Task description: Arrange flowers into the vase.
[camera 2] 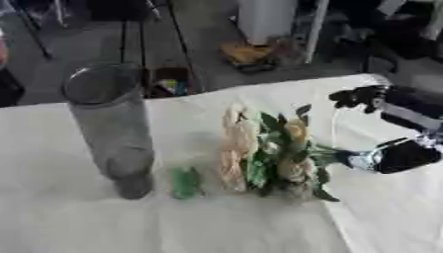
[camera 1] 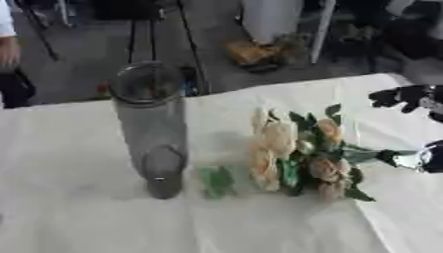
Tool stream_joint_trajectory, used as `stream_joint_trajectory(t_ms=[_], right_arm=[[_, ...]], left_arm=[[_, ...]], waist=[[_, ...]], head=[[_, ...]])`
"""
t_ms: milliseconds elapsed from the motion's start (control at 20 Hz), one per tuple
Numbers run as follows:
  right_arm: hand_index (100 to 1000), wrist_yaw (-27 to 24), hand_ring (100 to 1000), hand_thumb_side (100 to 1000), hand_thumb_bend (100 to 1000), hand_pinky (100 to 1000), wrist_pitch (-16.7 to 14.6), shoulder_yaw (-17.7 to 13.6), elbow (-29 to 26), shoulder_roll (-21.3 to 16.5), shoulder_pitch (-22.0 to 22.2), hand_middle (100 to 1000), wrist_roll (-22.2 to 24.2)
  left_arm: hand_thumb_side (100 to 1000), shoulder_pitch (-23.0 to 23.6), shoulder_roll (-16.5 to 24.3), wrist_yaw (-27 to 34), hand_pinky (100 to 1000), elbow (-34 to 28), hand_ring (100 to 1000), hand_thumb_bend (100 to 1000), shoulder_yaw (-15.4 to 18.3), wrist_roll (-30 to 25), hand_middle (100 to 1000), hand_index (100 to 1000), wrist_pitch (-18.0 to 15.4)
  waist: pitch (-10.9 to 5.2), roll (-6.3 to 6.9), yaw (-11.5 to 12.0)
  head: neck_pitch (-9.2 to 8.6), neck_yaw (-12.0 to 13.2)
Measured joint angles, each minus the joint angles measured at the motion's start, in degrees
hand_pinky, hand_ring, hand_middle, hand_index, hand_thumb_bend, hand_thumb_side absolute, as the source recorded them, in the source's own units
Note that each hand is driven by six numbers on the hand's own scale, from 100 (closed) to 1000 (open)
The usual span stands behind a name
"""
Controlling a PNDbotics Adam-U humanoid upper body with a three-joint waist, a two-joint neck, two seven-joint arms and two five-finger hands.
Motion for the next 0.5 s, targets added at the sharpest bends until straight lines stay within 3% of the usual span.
stream_joint_trajectory(t_ms=[300,350,500], right_arm=[[1000,-0.1,924,416,492,872,-0.3,0.0,0.0,0.0,0.0,828,-0.6],[1000,-0.1,986,413,494,920,-0.5,0.0,0.0,0.0,0.0,856,-0.7],[1000,-0.1,1000,411,489,960,-1.8,0.1,0.2,0.0,0.0,887,-0.5]], left_arm=[[1000,0.0,0.0,0.0,705,0.0,794,100,0.0,-0.1,856,921,0.1],[1000,0.0,0.0,0.0,705,0.0,793,100,0.0,-0.1,856,921,0.1],[1000,0.0,0.0,0.0,704,0.0,792,100,0.0,-0.2,855,921,0.2]], waist=[[0.03,0.00,0.0],[0.04,0.00,0.0],[0.04,-0.03,0.1]], head=[[-0.40,0.0],[-0.40,0.0],[-0.41,-0.1]])
